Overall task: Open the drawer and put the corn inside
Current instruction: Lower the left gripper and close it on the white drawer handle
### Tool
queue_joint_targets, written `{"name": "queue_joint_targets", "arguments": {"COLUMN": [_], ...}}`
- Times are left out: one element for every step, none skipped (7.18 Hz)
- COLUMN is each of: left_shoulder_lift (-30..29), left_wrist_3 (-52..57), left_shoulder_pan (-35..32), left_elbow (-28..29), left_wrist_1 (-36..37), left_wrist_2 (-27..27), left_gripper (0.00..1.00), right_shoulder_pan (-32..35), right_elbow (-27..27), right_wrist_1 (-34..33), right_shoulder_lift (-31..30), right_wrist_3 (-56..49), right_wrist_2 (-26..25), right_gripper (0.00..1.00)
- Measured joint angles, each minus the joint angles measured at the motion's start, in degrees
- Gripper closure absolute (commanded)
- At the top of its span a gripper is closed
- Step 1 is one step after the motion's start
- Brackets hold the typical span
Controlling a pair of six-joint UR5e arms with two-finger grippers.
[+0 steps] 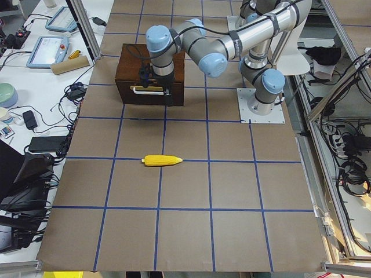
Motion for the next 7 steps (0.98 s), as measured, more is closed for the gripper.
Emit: {"name": "queue_joint_targets", "arguments": {"left_shoulder_lift": [-3.6, -6.3, -8.2, -9.2, -9.6, -9.7, -9.8], "left_wrist_3": [-0.1, -0.1, 0.9, 4.3, 7.8, 9.7, 10.5], "left_shoulder_pan": [0.0, 0.1, 0.1, 0.3, 0.5, 0.6, 0.5], "left_elbow": [-0.7, -0.9, -1.1, -1.1, -1.1, -1.1, -1.1], "left_wrist_1": [3.4, 5.5, 6.7, 7.2, 7.3, 7.0, 6.8], "left_wrist_2": [-0.2, -0.3, -1.6, -5.5, -10.5, -16.0, -20.4], "left_gripper": [0.00, 0.00, 0.00, 0.00, 0.00, 0.00, 0.00], "right_shoulder_pan": [0.0, 0.0, 0.0, 0.0, 0.0, 0.0, 0.0], "right_elbow": [0.0, 0.0, 0.0, 0.0, 0.0, 0.0, 0.0], "right_wrist_1": [0.0, 0.0, 0.0, 0.0, 0.0, 0.0, 0.0], "right_shoulder_lift": [0.0, 0.0, 0.0, 0.0, 0.0, 0.0, 0.0], "right_wrist_3": [0.0, 0.0, 0.0, 0.0, 0.0, 0.0, 0.0], "right_wrist_2": [0.0, 0.0, 0.0, 0.0, 0.0, 0.0, 0.0], "right_gripper": [0.00, 0.00, 0.00, 0.00, 0.00, 0.00, 0.00]}}
